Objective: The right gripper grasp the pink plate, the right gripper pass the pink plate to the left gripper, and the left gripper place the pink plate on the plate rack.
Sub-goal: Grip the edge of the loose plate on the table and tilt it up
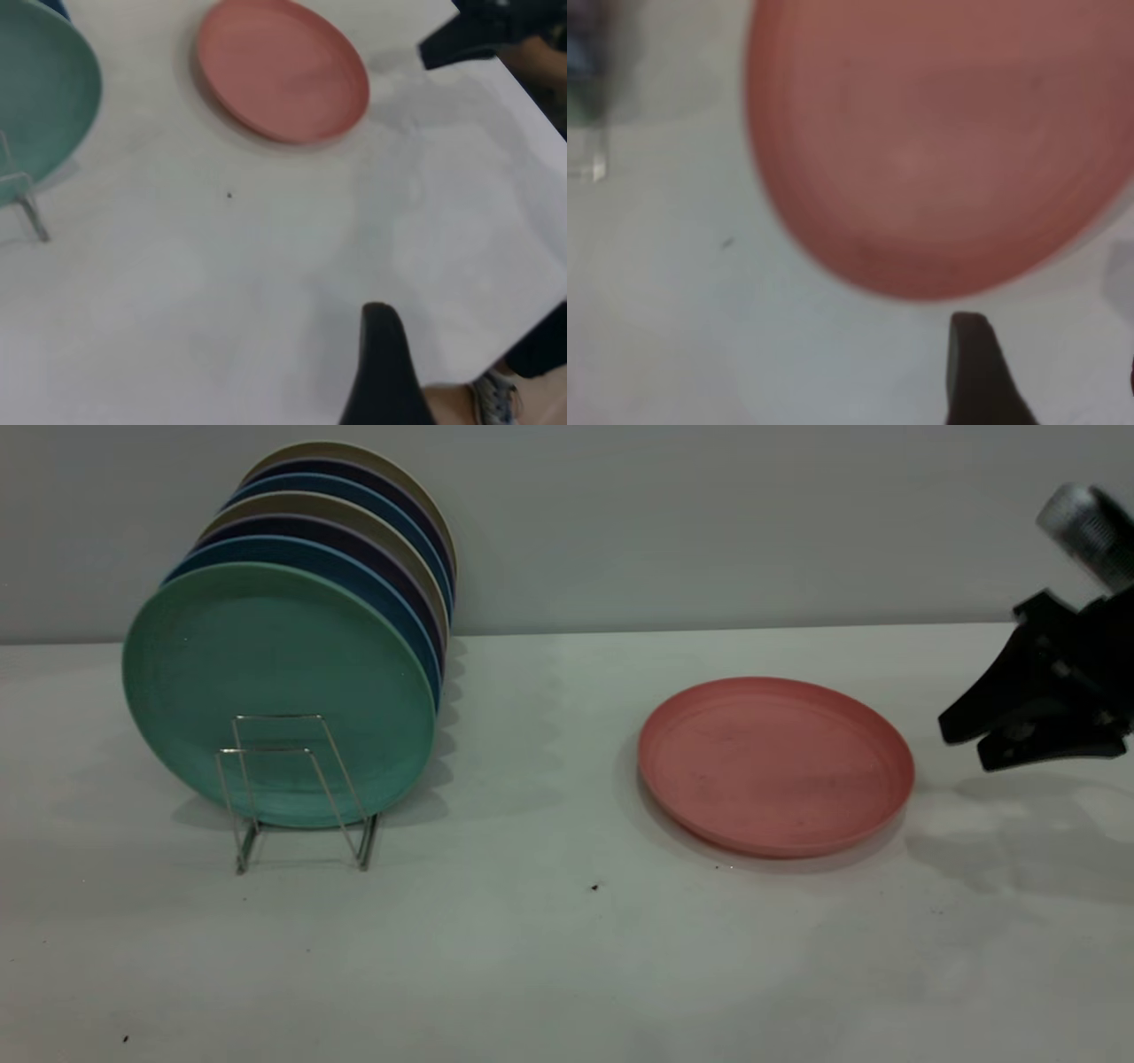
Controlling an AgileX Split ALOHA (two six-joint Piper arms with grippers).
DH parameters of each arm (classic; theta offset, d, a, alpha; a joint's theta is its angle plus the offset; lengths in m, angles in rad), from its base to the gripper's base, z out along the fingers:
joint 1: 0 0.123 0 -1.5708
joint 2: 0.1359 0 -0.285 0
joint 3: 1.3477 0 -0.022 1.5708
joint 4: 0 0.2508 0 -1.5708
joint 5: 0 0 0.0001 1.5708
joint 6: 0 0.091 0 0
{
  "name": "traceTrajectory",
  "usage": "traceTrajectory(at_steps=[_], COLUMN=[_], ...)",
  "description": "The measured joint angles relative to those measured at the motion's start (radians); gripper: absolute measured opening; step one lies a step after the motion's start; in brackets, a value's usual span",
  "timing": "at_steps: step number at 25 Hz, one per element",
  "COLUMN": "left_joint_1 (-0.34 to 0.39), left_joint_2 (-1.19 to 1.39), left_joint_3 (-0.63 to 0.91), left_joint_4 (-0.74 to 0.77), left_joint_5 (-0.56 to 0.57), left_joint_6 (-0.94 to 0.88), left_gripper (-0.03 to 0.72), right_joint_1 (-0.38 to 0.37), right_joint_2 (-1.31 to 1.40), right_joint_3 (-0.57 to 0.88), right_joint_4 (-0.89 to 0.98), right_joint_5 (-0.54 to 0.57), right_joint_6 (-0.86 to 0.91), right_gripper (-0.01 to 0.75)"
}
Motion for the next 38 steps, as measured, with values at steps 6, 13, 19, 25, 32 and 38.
traceTrajectory(at_steps=[6, 13, 19, 25, 32, 38], left_joint_1=[0.0, 0.0, 0.0, 0.0, 0.0, 0.0], left_joint_2=[-0.001, -0.001, -0.001, -0.001, -0.001, -0.001], left_joint_3=[0.0, 0.0, 0.0, 0.0, 0.0, 0.0], left_joint_4=[-0.001, -0.001, -0.001, -0.001, -0.001, 0.0], left_joint_5=[0.011, 0.012, 0.022, 0.027, 0.067, 0.087], left_joint_6=[-0.021, -0.023, -0.027, -0.027, -0.027, -0.027], left_gripper=[0.544, 0.545, 0.545, 0.545, 0.545, 0.545], right_joint_1=[0.0, 0.0, 0.009, 0.057, 0.125, 0.149], right_joint_2=[0.072, 0.144, 0.168, 0.197, 0.21, 0.21], right_joint_3=[-0.051, -0.075, -0.089, -0.1, -0.11, -0.111], right_joint_4=[0.044, 0.131, 0.185, 0.207, 0.257, 0.28], right_joint_5=[-0.071, -0.102, -0.121, -0.157, -0.242, -0.31], right_joint_6=[-0.007, -0.039, -0.057, -0.071, -0.086, -0.09], right_gripper=[0.427, 0.427, 0.404, 0.397, 0.381, 0.16])
